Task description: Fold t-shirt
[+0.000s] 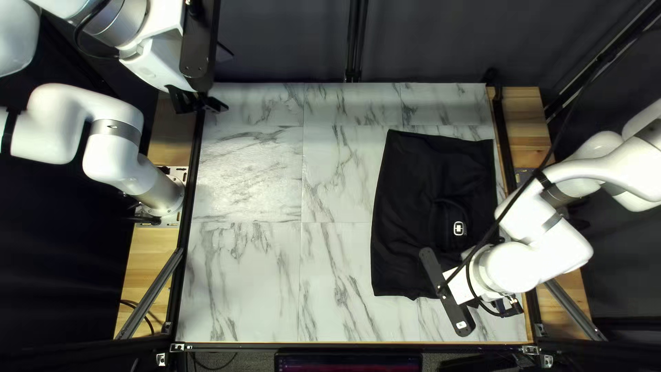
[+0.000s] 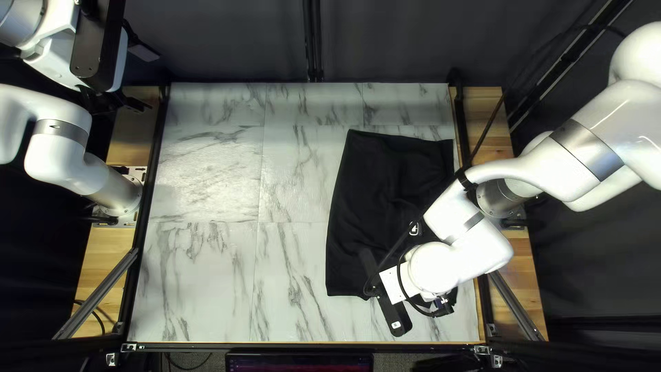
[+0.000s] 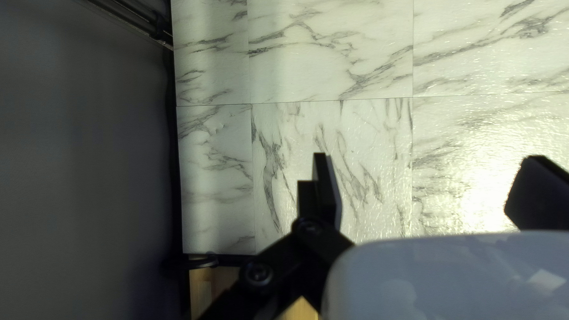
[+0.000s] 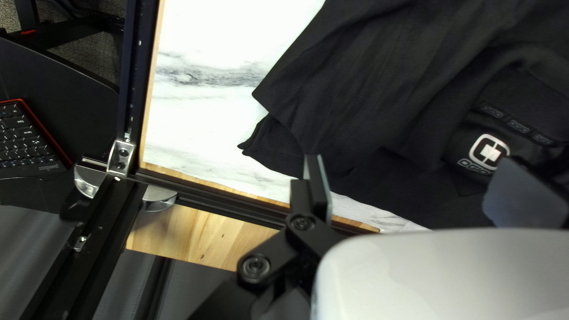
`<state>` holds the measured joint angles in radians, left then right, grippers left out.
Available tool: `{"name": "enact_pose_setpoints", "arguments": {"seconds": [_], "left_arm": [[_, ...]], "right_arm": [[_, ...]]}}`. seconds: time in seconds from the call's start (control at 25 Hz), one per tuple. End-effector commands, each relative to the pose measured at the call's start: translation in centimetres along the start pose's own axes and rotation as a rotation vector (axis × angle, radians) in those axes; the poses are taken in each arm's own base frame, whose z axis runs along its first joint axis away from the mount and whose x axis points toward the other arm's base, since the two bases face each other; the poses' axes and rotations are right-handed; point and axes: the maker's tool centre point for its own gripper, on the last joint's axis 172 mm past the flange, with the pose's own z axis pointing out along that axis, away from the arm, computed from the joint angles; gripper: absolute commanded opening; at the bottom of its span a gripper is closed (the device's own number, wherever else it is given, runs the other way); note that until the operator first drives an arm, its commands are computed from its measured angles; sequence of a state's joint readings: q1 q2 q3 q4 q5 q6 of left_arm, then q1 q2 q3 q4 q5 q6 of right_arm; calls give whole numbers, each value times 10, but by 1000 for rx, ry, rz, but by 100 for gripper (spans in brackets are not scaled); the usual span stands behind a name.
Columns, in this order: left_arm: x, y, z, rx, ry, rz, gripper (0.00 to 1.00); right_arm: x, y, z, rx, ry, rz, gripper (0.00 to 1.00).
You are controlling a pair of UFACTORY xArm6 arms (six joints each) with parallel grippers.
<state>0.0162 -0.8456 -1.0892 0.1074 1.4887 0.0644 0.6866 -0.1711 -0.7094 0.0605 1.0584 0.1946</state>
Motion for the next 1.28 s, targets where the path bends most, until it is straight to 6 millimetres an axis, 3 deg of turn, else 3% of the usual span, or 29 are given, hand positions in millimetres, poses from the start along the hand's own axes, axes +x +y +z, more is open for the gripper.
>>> {"name": "enact_pose_setpoints", "arguments": {"seconds": [0.04, 0.24, 0.28, 0.44, 0.72, 0.76, 0.84, 0.88, 0.92, 0.96, 1.28], "left_arm": [[0, 0, 0, 0, 0, 0, 100], [0, 0, 0, 0, 0, 0, 100], [0, 0, 0, 0, 0, 0, 100], [0, 0, 0, 0, 0, 0, 100], [0, 0, 0, 0, 0, 0, 100], [0, 0, 0, 0, 0, 0, 100], [0, 0, 0, 0, 0, 0, 100], [0, 0, 0, 0, 0, 0, 100], [0, 0, 0, 0, 0, 0, 100], [0, 0, 0, 0, 0, 0, 100], [0, 0, 0, 0, 0, 0, 100]], "right_arm": [[-1, -4, 21, 17, -6, 9, 100], [-12, -10, 37, 7, -27, 133, 100], [-14, -11, 40, 4, -28, 151, 93], [-10, -18, 56, -13, -28, 195, 94], [-5, -22, 75, -21, -26, 210, 81], [-5, -20, 78, -23, -29, 209, 78], [-5, -18, 79, -24, -32, 209, 56], [-5, -18, 79, -25, -32, 209, 9], [-6, -16, 78, -26, -33, 210, 3], [-7, -15, 77, -28, -33, 211, 0], [-12, -8, 77, -34, -36, 215, 0]]}}
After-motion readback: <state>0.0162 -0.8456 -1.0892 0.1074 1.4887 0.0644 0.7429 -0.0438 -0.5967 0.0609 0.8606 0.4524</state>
